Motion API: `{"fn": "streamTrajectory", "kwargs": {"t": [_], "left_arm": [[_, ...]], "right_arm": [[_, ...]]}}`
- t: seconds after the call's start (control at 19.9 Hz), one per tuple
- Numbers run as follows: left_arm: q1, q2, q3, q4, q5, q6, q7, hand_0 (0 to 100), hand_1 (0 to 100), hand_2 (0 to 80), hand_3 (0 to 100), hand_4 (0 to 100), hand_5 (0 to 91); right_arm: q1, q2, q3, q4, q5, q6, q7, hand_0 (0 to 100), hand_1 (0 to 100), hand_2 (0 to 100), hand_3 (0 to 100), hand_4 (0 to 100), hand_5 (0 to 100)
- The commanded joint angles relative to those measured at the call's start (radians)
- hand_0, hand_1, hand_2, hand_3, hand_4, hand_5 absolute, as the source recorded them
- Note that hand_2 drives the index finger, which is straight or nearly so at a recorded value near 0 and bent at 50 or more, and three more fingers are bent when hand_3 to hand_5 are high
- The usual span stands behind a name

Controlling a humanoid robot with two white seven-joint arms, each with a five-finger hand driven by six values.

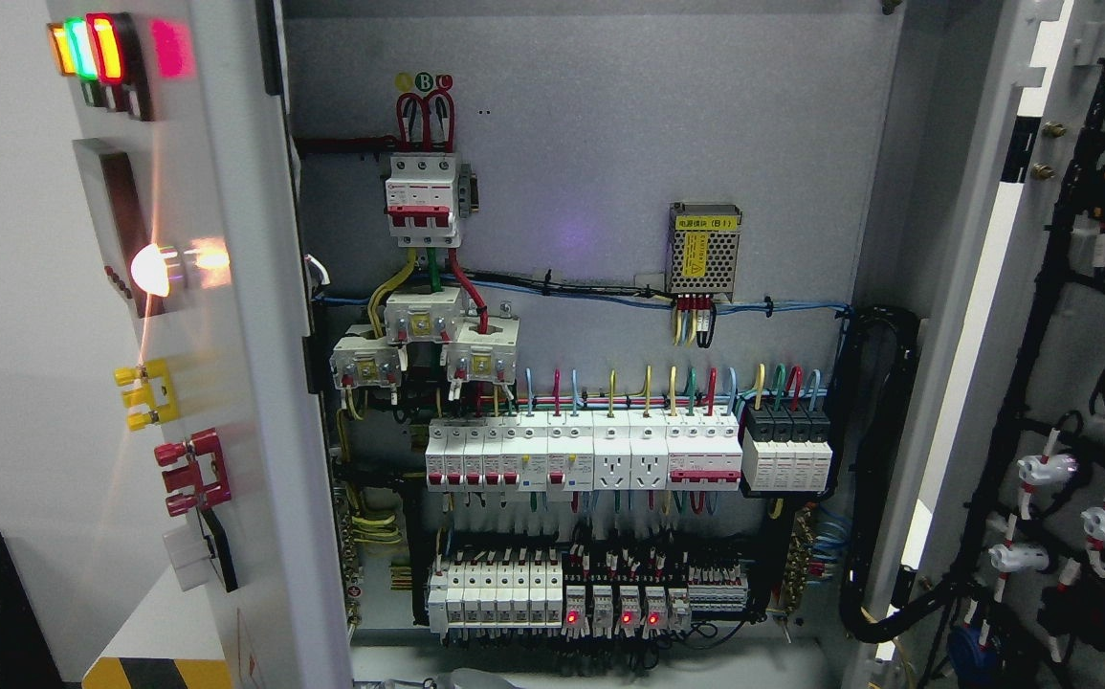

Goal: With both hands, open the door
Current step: 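Swing the indicator-light door wide open with the right hand, then withdraw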

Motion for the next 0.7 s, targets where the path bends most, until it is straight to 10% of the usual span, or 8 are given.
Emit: {"fn": "streamTrajectory", "kwargs": {"t": [0.0, 0.65], "left_arm": [[0.0, 0.0, -0.011, -0.008, -0.003, 0.0, 0.0, 0, 0, 0.0, 0, 0, 0.0], [0.0, 0.0, -0.011, -0.008, -0.005, 0.0, 0.0, 0, 0, 0.0, 0, 0, 0.0]], "right_arm": [[-0.007, 0.079, 0.036, 0.033, 0.003, 0.002, 0.0, 0, 0, 0, 0, 0, 0], [-0.036, 0.134, 0.113, 0.05, 0.083, 0.002, 0.0, 0, 0, 0, 0, 0, 0]]}}
